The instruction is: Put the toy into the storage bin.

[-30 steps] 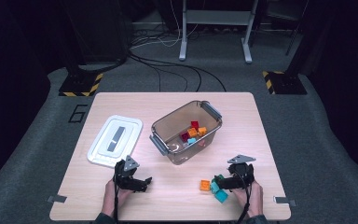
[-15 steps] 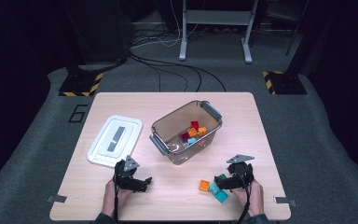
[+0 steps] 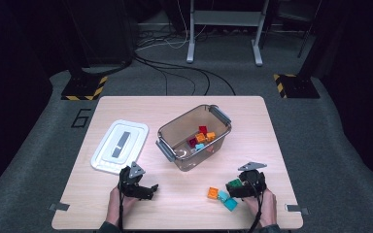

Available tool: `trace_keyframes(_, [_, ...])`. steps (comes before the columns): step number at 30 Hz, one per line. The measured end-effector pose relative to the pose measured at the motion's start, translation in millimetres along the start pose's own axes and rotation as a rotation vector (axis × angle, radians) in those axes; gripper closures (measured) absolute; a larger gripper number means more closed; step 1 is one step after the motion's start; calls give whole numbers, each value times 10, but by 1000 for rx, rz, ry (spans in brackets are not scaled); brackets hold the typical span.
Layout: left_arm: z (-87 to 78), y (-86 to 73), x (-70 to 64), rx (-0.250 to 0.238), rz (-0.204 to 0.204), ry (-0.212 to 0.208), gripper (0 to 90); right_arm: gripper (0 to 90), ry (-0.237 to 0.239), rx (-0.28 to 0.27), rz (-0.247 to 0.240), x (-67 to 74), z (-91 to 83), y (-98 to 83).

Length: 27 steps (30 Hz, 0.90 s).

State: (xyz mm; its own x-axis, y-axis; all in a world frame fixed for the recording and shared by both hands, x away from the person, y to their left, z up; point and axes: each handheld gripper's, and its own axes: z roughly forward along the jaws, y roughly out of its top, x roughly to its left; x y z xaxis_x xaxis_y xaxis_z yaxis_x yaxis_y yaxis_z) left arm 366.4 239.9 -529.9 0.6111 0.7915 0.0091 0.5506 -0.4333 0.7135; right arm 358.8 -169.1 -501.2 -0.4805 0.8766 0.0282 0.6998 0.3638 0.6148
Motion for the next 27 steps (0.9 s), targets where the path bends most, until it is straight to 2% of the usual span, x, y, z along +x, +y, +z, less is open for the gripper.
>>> trace_keyframes(6, [0,0,0,0,0,0,4,149,-26,13,33,-93,1,-53])
trace_keyframes(12, [0,0,1,0,0,-1,4,261,-41,31,41,-169,5,-82])
trace_keyframes(13, [0,0,0,0,-1,0,4,291,-43,32,51,-169,5,-82])
trace_keyframes(16, [0,0,0,0,0,0,4,386,-54,34,40,-169,0,-74])
trace_keyframes(18, [0,0,0,0,0,0,4,414,-56,35,42,-170,-5,-65])
trace_keyframes(24, [0,0,1,0,0,-1,5,415,-50,37,35,-174,2,-48])
trace_keyframes(27, [0,0,1,0,-1,-1,5,351,-51,38,38,-189,21,-32])
